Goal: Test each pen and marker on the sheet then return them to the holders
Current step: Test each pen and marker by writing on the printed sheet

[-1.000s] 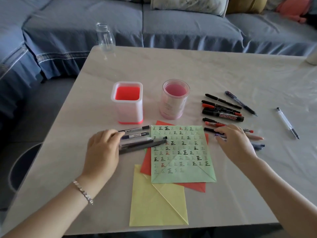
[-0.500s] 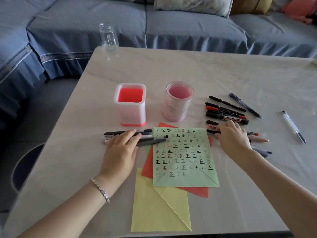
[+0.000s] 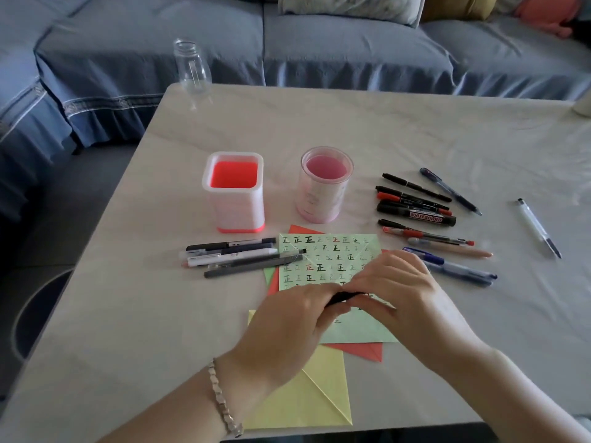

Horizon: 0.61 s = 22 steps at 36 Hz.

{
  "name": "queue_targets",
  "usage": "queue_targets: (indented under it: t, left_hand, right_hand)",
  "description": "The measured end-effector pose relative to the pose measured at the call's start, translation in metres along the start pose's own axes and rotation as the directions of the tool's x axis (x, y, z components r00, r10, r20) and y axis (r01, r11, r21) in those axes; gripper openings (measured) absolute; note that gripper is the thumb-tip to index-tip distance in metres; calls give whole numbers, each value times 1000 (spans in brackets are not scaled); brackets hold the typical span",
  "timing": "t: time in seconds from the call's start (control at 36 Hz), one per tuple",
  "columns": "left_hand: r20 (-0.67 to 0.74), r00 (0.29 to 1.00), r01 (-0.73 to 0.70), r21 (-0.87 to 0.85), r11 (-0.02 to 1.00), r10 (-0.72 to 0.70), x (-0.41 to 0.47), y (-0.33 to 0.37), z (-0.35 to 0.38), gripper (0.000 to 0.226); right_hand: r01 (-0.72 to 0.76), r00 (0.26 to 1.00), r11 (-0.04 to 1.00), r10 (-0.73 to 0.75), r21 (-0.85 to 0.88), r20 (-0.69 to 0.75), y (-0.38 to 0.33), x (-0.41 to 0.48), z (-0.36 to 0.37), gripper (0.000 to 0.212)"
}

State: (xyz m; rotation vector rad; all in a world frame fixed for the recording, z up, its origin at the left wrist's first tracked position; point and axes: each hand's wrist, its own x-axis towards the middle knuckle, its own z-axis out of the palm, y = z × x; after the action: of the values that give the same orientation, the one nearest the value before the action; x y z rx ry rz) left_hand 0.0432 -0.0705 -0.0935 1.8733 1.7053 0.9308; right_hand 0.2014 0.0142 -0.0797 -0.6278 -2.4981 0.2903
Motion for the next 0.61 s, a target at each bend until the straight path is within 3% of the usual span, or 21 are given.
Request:
queue_targets:
  t: [0.06, 0.11, 0.17, 0.22, 0.28, 0.33, 0.44, 0.61]
  left_hand:
    - [-46, 998, 32, -23, 999, -33, -4, 0, 1, 38]
    - [-73, 993, 84, -119, 989, -93, -5, 0, 0, 30]
    - [-85, 986, 122, -213, 969, -143, -5, 1, -1, 26]
    - [-102, 981, 130, -301, 945, -167, -5, 3, -3, 25]
    - [-94, 980, 133, -348, 928, -175, -5, 7, -5, 22]
    - [-57, 984, 138, -364, 921, -170, -3, 11, -5, 20]
    - [52, 992, 122, -277, 953, -112, -2, 12, -3, 25]
    - [191, 981, 47, -153, 987, -17, -1, 20, -2, 25]
  right_hand:
    - [-45, 988, 999, 45, 3, -145, -6, -5, 2, 20]
    - [-182, 932, 977, 207, 111, -297, -17, -10, 2, 8]
    - [-392, 772, 823, 537, 412, -339, -25, -14, 2, 15]
    - [-482, 611, 529, 774, 699, -164, -31, -16, 2, 26]
    - [-487, 573, 262, 816, 833, 78, -35, -16, 3, 32]
    - [-500, 574, 135, 792, 855, 210, -38, -14, 7, 37]
    - [-497, 540, 34, 794, 867, 279, -47, -2, 10, 29]
    - [-535, 491, 176, 860, 827, 134, -52, 6, 14, 38]
